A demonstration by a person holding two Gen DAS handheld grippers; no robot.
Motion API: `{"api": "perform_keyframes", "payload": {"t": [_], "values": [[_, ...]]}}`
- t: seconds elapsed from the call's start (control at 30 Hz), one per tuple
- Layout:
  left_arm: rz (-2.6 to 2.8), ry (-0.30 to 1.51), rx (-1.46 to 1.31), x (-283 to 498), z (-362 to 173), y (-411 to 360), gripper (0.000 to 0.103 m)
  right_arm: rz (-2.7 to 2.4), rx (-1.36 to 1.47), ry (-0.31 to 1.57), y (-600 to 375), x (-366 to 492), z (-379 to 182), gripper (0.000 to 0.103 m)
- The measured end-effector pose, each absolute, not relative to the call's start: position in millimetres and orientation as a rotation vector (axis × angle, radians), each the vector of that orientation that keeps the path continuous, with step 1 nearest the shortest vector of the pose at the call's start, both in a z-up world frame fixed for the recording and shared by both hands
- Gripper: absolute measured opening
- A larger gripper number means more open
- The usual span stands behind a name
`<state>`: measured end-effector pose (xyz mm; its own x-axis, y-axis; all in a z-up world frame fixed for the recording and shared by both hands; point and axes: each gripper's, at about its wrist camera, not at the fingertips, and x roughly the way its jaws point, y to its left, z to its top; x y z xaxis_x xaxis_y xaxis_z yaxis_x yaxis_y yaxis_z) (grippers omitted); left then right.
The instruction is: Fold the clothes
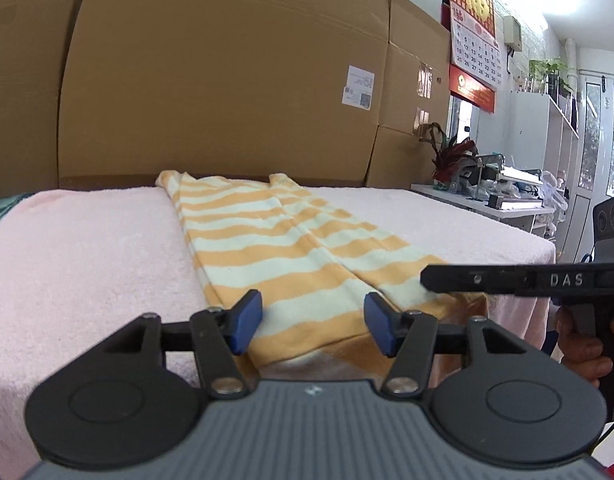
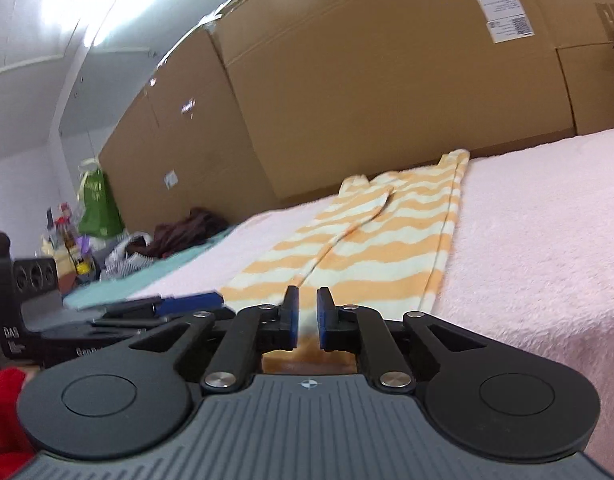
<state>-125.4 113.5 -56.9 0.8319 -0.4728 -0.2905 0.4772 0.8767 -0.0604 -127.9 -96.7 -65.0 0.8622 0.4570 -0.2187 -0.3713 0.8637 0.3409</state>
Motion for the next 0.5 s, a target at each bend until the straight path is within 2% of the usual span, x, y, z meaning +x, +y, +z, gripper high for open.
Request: {"api": "perform_keyframes", "payload": {"t": [0.1,0.17,0.23,0.27,0.3,0.37,0.43,0.5], "values": [[-0.517,0.292,0.059,-140,-57,116,0.061,0.43,0.268,0.27,-104,-135,-69,0.007],[-0.527,0.282,0.069,-150,-57,116,0.061,0.402,0.336,0.286,-119,-137,-70,0.0],[-0.539,0.271,0.075,-158,-56,115,0.061,0.376,0.384,0.304,-124,-141,-68,0.0],[-0.547,0.259,0.074,-161,-55,114,0.062,0.372,0.383,0.301,-122,-142,-66,0.002],[-0.556,0.248,0.078,-161,-54,111,0.064,0.376,0.366,0.283,-116,-146,-63,0.011],[-0.57,0.241,0.089,-159,-55,106,0.074,0.409,0.336,0.283,-105,-146,-63,0.012],[-0.561,0.276,0.1,-154,-60,105,0.071,0.432,0.312,0.311,-95,-142,-65,0.015],[-0.566,0.267,0.105,-157,-64,110,0.072,0.432,0.291,0.307,-94,-144,-68,0.014]]}}
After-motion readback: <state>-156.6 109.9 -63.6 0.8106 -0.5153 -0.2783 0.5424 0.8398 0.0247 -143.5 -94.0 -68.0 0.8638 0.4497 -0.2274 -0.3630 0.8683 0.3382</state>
